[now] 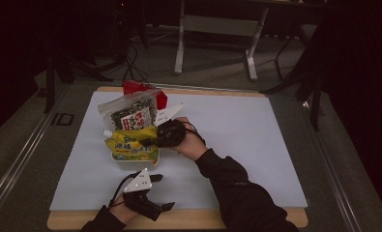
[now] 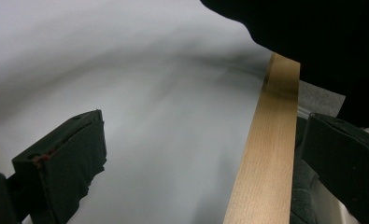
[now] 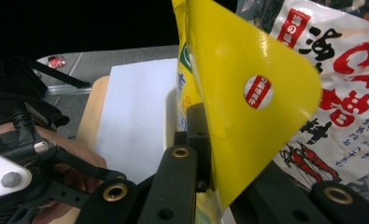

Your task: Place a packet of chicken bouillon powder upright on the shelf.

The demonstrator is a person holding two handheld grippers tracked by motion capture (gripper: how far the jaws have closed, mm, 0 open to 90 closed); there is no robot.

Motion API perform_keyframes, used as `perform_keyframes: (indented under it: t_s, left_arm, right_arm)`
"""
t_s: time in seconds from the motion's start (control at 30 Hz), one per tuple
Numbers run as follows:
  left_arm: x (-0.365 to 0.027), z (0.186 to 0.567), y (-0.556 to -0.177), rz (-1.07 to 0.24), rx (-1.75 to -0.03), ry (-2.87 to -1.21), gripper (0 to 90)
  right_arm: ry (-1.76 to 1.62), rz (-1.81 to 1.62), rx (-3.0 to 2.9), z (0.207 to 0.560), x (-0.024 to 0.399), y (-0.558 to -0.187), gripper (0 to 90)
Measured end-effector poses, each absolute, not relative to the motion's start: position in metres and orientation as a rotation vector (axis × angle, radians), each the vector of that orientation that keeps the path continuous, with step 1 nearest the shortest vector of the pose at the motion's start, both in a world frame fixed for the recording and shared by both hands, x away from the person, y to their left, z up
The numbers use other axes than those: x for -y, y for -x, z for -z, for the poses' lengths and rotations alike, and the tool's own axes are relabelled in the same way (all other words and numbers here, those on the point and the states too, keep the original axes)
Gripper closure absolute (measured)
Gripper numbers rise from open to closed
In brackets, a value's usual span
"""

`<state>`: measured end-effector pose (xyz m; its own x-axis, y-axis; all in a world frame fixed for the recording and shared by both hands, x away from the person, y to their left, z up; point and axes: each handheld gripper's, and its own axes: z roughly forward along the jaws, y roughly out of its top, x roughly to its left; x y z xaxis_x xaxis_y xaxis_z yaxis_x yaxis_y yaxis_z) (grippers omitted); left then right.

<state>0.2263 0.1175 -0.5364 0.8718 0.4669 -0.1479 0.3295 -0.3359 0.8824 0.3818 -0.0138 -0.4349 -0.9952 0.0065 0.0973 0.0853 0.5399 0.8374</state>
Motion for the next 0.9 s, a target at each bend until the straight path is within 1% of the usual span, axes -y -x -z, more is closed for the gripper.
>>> perform_keyframes:
  t_s: [0.2,0.33,0.37,0.4,0.43,0.5,0.6,0.7,0.77,0.8,0.83,0.9]
  left_arm:
    - [-0.117,0.537,-0.226,-0.155,-0.587,-1.950,1.5]
    - [-0.117,0.537,-0.227,-0.155,-0.587,-1.949,1.5]
    - [-0.117,0.536,-0.227,-0.158,-0.585,-1.952,1.5]
    - [-0.117,0.536,-0.227,-0.156,-0.586,-1.947,1.5]
    - [-0.117,0.536,-0.227,-0.156,-0.586,-1.947,1.5]
    - [-0.117,0.536,-0.227,-0.157,-0.589,-1.944,1.5]
    - [-0.117,0.536,-0.228,-0.159,-0.591,-1.947,1.5]
    - [-0.117,0.536,-0.228,-0.158,-0.590,-1.949,1.5]
    - [-0.117,0.536,-0.228,-0.157,-0.589,-1.948,1.5]
    - [-0.116,0.536,-0.228,-0.156,-0.590,-1.951,1.5]
    - [-0.116,0.536,-0.228,-0.156,-0.589,-1.952,1.5]
    - [-0.116,0.537,-0.228,-0.152,-0.590,-1.950,1.4]
  right_arm:
    - [0.082,1.464,2.690,0.437,0.017,-0.380,89.6]
    - [0.086,1.466,2.694,0.437,0.017,-0.379,87.0]
    - [0.087,1.464,2.692,0.437,0.017,-0.379,85.1]
    - [0.094,1.470,2.687,0.437,0.018,-0.377,80.4]
    - [0.094,1.470,2.687,0.437,0.018,-0.377,80.4]
    - [0.098,1.484,2.683,0.436,0.020,-0.375,74.8]
    - [0.097,1.485,2.683,0.436,0.021,-0.374,73.9]
    - [0.098,1.517,2.674,0.430,0.029,-0.372,66.3]
    - [0.104,1.525,2.673,0.429,0.031,-0.371,64.7]
    - [0.105,1.528,2.671,0.428,0.032,-0.371,62.6]
    - [0.108,1.530,2.688,0.426,0.038,-0.369,58.5]
    - [0.116,1.528,2.696,0.426,0.041,-0.369,57.0]
